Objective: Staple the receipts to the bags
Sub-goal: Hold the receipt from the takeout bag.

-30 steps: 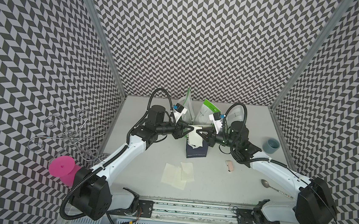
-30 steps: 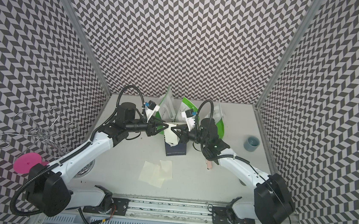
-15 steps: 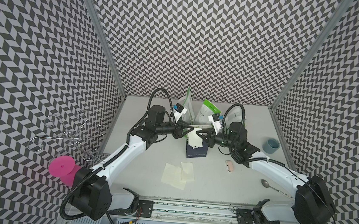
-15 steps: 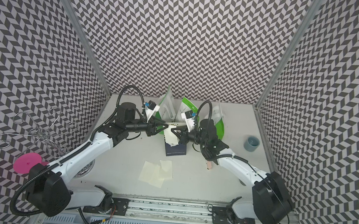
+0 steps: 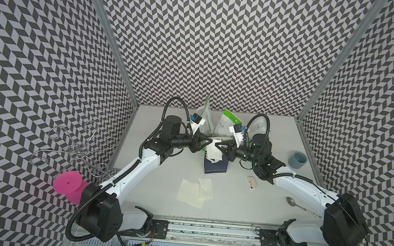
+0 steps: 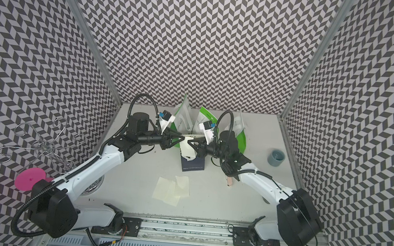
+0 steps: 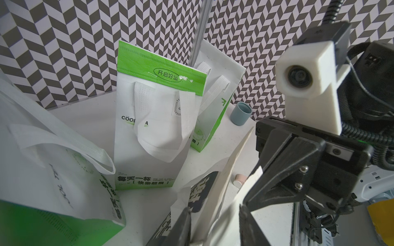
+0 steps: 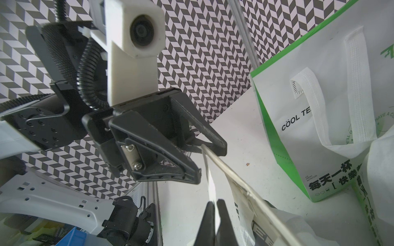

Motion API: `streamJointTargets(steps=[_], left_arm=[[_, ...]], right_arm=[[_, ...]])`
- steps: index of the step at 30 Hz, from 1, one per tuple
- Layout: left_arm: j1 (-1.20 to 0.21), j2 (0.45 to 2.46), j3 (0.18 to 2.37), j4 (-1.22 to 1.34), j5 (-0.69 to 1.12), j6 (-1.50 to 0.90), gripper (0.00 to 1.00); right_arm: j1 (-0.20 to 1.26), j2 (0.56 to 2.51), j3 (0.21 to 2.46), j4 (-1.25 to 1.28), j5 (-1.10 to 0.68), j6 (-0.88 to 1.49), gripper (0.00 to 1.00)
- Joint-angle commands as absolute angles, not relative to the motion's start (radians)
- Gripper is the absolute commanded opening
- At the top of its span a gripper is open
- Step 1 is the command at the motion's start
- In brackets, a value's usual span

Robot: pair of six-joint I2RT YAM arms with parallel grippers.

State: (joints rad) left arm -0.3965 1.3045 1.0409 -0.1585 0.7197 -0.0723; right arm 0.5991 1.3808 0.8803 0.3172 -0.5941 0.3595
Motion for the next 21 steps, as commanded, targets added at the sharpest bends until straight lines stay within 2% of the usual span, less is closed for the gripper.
streamJointTargets(steps=[1, 4, 12, 21], left_arm=[[-0.394, 1.304, 1.032, -0.147, 0.713, -0.062, 0.37], [-0.396, 1.307, 1.032, -0.149, 0.712, -0.060, 0.32], [-0.396, 1.306, 1.031, -0.150, 0.710, -0.058, 0.31], [-0.398, 1.307, 1.029, -0.149, 0.703, -0.057, 0.20]], right_arm=[[0.598, 1.391, 0.879, 0.371, -0.583, 0.356, 0.00], [0.598, 1.392, 0.874, 0.377, -0.578, 0.360, 0.00], [0.598, 1.396, 0.879, 0.377, -0.570, 0.357, 0.00], [0.598, 1.404, 0.886, 0.374, -0.558, 0.354, 0.00]])
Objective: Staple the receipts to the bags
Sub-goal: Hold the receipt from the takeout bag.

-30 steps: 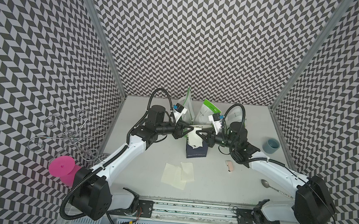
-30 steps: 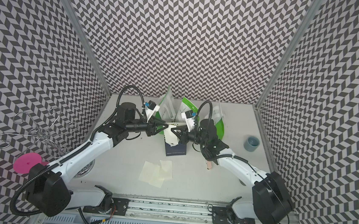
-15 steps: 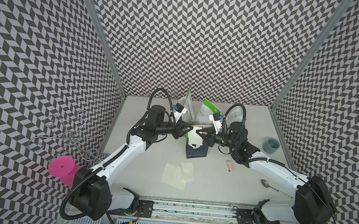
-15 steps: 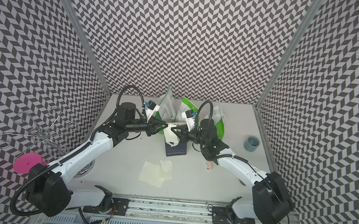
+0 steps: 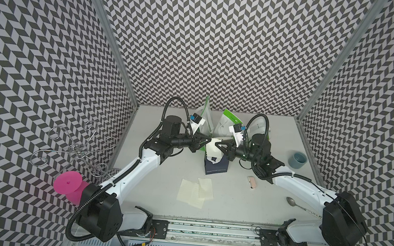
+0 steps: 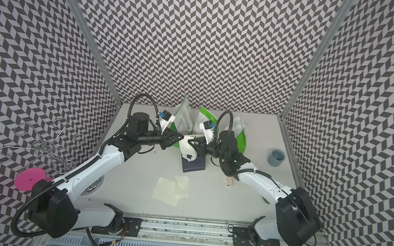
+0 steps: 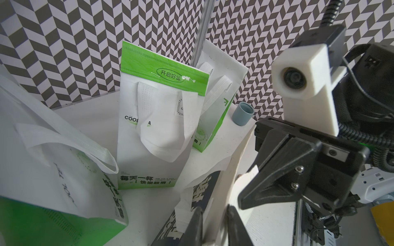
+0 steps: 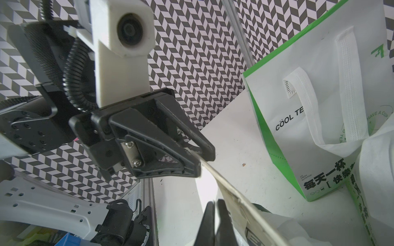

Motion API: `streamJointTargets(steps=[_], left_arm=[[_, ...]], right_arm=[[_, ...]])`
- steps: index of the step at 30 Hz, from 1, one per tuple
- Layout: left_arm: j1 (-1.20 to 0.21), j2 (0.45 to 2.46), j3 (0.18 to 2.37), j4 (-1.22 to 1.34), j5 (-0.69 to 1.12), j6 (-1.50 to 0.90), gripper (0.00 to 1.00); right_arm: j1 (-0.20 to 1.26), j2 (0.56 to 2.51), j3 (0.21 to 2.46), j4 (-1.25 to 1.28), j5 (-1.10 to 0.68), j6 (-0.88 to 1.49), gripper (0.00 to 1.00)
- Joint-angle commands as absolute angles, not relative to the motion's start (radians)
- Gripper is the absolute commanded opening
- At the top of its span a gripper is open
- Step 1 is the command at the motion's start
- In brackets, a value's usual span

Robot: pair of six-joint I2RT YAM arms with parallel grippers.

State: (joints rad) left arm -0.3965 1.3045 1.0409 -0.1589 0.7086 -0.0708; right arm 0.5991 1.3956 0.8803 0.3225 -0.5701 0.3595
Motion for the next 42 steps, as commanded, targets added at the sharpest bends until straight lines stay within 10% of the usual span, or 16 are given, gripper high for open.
streamJointTargets(steps=[1, 42], left_arm=[[-0.398, 1.307, 1.029, -0.148, 0.703, -0.056, 0.19], [-0.420, 1.353, 1.080, -0.177, 0.657, -0.034, 0.31]], right_arm=[[0.598, 1.404, 0.887, 0.373, -0.554, 0.354, 0.00], [0.597, 1.433, 1.021, 0.175, -0.439, 0.144, 0.00]])
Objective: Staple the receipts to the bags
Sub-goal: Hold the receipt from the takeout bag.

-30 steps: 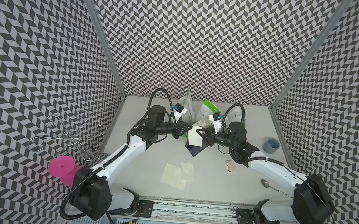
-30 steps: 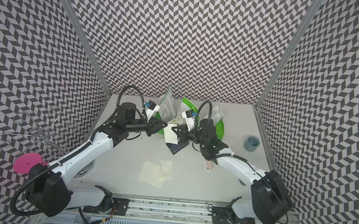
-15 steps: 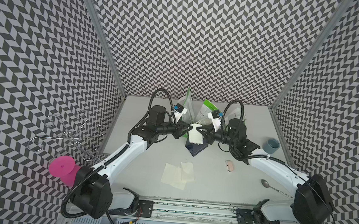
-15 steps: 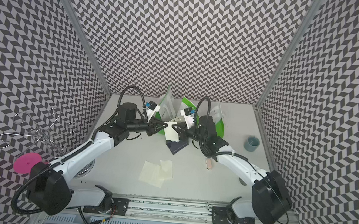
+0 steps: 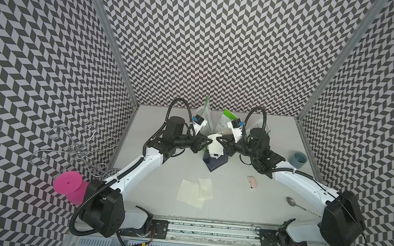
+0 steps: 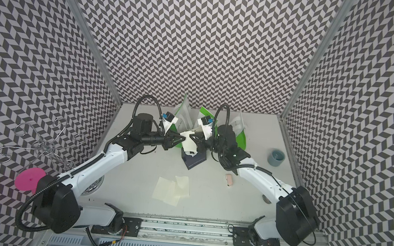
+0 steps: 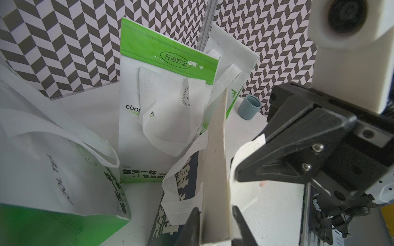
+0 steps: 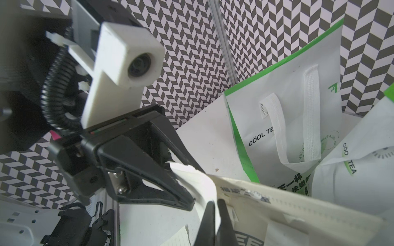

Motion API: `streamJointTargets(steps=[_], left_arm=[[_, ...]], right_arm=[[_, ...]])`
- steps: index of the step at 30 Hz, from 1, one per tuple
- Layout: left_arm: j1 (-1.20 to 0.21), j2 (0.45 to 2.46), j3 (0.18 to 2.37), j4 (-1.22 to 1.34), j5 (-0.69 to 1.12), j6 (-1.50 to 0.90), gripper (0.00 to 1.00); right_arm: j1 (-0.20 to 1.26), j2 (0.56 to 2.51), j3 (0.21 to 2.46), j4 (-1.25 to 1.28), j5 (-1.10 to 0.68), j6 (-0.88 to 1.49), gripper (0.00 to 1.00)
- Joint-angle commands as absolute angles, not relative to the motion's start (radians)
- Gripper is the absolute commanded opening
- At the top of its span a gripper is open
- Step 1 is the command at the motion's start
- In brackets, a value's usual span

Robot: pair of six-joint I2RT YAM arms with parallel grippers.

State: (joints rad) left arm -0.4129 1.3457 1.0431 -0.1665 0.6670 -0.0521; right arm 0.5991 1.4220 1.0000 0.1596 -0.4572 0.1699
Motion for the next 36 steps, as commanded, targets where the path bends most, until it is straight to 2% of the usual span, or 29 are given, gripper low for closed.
streamJointTargets(steps=[1, 6, 12, 27, 36], left_arm=[[-0.420, 1.353, 1.081, -0.179, 0.655, -0.033, 0.32], [-0.421, 1.349, 1.083, -0.167, 0.660, -0.034, 0.33], [-0.428, 1.364, 1.085, -0.172, 0.655, -0.029, 0.27], [-0.429, 1.367, 1.083, -0.169, 0.652, -0.028, 0.29], [-0.428, 1.370, 1.081, -0.168, 0.651, -0.028, 0.25]], right_arm=[[0.597, 1.434, 1.019, 0.176, -0.440, 0.145, 0.00], [0.597, 1.440, 1.013, 0.176, -0.433, 0.144, 0.00], [0.597, 1.440, 1.025, 0.172, -0.424, 0.140, 0.00], [0.606, 1.440, 1.031, 0.197, -0.451, 0.157, 0.00], [0.613, 1.449, 1.034, 0.207, -0.451, 0.161, 0.00]])
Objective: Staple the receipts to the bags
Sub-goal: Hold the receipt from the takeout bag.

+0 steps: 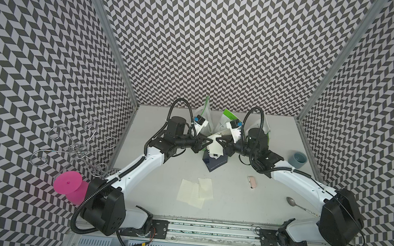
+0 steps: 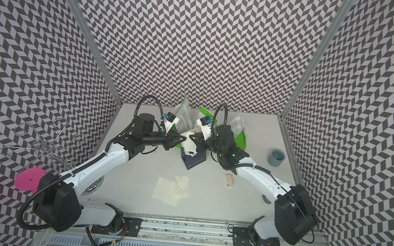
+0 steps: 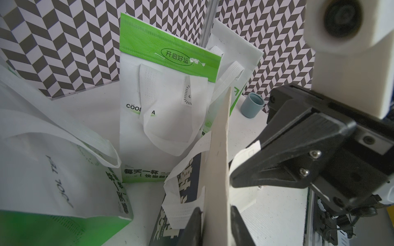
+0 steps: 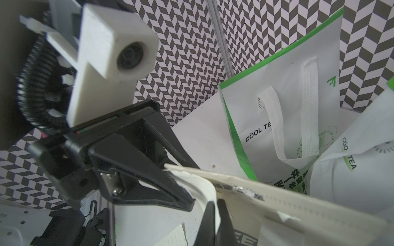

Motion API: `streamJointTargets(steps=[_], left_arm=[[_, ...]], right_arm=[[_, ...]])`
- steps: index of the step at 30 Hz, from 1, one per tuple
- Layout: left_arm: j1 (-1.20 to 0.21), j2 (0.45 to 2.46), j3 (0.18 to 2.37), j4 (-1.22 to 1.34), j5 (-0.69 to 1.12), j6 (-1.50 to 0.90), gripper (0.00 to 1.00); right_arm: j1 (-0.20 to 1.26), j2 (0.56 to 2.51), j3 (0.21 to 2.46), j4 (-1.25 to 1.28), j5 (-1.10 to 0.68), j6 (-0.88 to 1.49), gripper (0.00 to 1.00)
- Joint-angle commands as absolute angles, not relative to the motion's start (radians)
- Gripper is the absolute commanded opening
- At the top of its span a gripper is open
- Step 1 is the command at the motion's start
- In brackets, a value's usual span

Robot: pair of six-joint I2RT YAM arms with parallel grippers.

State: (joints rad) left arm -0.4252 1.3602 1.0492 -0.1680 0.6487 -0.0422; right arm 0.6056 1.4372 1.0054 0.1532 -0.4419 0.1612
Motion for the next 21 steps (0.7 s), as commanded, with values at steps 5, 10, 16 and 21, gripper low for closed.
streamJointTargets(steps=[5, 10, 16, 21], left_arm=[[-0.428, 1.370, 1.081, -0.168, 0.649, -0.026, 0.21], [-0.429, 1.373, 1.080, -0.169, 0.650, -0.025, 0.16], [-0.431, 1.373, 1.080, -0.171, 0.650, -0.022, 0.19], [-0.430, 1.372, 1.080, -0.169, 0.646, -0.024, 0.17]], right_arm=[[0.615, 1.455, 1.037, 0.204, -0.445, 0.157, 0.00], [0.616, 1.454, 1.043, 0.202, -0.433, 0.155, 0.00], [0.618, 1.456, 1.075, 0.182, -0.430, 0.140, 0.00], [0.620, 1.463, 1.074, 0.182, -0.423, 0.139, 0.00]])
